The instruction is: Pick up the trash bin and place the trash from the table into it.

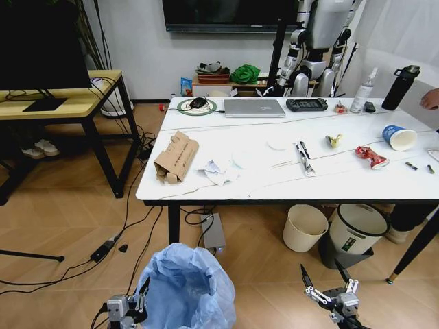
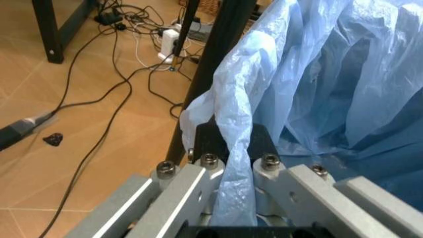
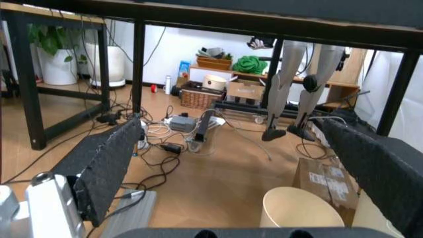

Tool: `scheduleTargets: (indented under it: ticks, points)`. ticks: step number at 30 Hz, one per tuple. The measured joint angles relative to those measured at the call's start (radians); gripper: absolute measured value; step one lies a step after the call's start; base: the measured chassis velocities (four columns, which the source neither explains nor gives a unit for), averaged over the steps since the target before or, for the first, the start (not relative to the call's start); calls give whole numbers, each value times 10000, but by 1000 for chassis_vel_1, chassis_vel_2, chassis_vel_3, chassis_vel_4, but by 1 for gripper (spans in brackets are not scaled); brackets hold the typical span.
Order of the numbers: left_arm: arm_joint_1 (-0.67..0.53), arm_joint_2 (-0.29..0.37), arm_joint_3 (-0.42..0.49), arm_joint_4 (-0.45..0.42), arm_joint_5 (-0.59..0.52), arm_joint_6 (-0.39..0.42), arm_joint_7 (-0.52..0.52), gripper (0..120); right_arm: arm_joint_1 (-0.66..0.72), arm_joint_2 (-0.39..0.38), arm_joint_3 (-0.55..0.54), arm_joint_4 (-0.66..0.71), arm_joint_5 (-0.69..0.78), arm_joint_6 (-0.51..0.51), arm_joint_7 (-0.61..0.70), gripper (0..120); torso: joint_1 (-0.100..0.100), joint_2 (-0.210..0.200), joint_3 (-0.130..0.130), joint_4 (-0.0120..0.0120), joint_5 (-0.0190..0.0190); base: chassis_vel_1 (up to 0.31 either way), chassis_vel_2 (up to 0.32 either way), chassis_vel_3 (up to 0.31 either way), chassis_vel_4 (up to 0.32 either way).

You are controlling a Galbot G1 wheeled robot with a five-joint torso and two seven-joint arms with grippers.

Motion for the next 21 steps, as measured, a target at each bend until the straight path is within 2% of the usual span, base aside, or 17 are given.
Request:
scheduleTargets:
  ticks: [21]
  points:
    - [-21, -12, 87, 58, 77, -27, 2, 0, -12, 0, 32, 10, 4, 1, 2, 100, 413, 959, 545, 0, 0, 0, 0, 0, 0]
